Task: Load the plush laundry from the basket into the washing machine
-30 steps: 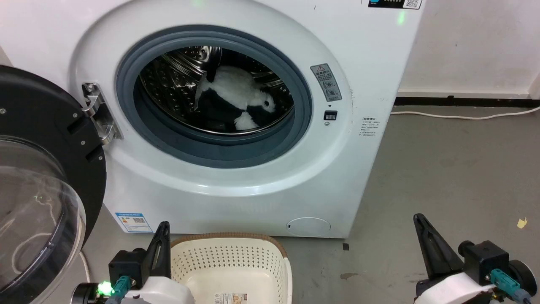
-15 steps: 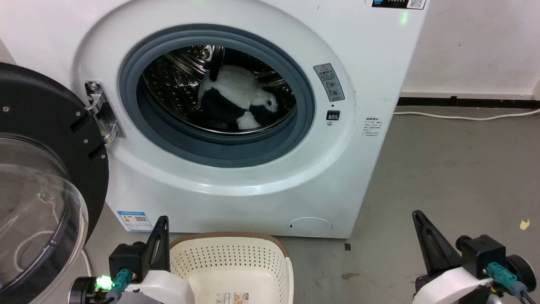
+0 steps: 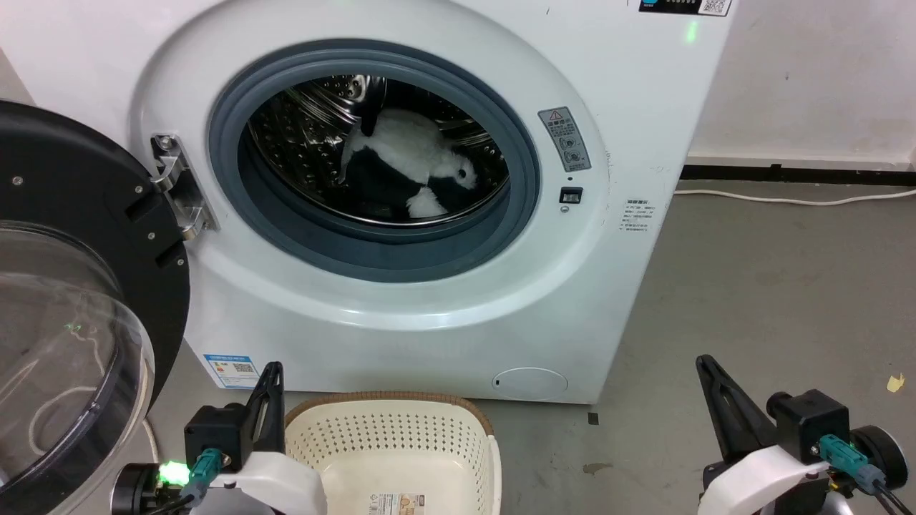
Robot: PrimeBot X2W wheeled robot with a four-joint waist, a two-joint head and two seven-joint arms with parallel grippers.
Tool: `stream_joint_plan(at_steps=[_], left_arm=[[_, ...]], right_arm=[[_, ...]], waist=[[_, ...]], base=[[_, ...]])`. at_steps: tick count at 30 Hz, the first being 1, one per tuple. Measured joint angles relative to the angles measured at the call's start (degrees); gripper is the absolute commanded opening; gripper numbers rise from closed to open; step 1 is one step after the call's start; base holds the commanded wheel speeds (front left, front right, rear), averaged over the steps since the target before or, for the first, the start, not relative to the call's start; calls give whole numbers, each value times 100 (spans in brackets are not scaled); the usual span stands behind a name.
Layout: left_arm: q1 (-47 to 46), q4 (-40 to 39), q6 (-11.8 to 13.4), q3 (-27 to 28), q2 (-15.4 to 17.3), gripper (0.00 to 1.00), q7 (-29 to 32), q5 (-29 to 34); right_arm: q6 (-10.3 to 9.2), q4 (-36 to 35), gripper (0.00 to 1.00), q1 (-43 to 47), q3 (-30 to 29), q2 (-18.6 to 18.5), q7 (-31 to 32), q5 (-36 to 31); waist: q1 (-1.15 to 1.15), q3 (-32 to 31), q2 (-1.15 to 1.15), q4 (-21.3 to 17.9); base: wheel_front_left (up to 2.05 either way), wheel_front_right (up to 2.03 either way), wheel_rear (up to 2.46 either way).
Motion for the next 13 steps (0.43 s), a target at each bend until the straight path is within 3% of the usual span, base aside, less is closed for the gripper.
stream_joint_plan(at_steps=[13], left_arm=[[-13,-16,-1,13,-4,0,30,42]], right_arm=[[0,5,0,-1,0,0,16,-1]], waist=[[0,0,0,3]], base=[[0,0,0]])
